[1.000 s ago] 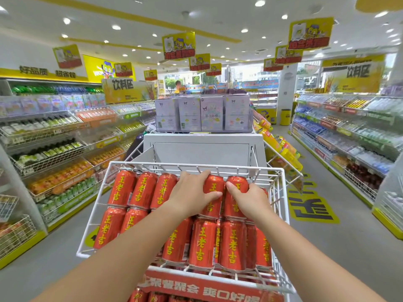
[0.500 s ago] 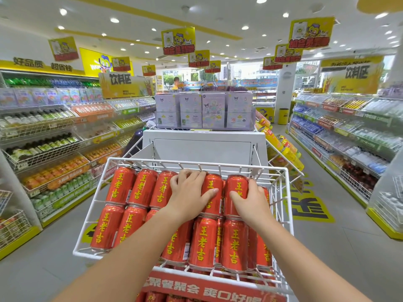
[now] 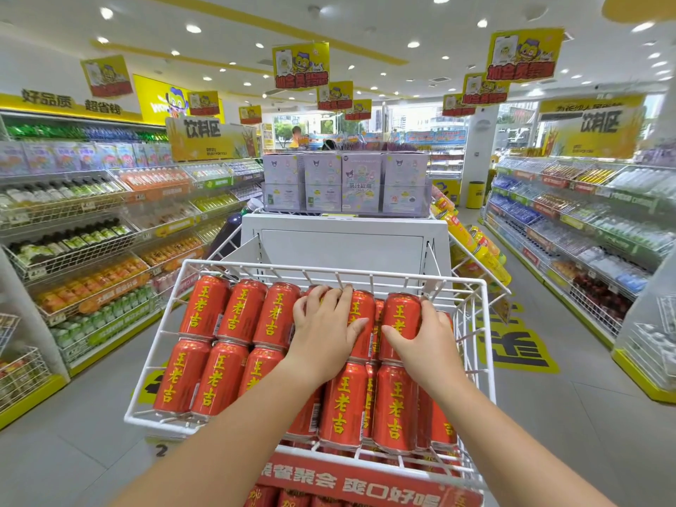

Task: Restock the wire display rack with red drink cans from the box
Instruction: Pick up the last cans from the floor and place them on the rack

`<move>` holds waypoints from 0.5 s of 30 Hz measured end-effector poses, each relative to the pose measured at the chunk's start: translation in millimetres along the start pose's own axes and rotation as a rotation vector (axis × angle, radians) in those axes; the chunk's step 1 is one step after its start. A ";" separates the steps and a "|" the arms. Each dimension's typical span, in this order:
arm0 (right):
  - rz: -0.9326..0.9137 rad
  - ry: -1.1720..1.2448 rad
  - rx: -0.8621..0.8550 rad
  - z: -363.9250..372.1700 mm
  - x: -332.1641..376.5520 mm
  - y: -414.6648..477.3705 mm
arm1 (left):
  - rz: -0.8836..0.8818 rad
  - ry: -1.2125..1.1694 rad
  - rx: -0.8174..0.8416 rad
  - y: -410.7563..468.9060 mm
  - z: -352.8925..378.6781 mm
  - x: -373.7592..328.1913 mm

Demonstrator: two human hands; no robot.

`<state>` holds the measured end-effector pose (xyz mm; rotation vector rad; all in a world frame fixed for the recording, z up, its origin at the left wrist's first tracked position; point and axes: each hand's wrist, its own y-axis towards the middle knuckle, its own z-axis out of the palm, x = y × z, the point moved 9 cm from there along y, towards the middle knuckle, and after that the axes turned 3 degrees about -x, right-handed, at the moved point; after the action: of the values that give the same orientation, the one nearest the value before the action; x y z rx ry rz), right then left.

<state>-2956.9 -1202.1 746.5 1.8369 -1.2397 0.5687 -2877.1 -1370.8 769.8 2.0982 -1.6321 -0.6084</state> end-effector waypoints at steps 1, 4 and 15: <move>0.004 0.007 -0.006 -1.1 0.1 -0.5 | -0.001 -0.013 -0.008 -0.4 -1.3 -1.3; -0.010 0.020 -0.008 -2.7 0.9 -2.2 | 0.017 -0.012 0.012 -3.8 -2.7 -3.7; -0.021 -0.152 0.093 -4.5 4.6 -13.2 | 0.109 0.122 0.146 -25.7 -11.8 -7.2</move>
<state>-2942.6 -1198.6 747.4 1.9990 -1.3115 0.4896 -2851.6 -1357.3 765.5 2.0850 -1.7547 -0.3286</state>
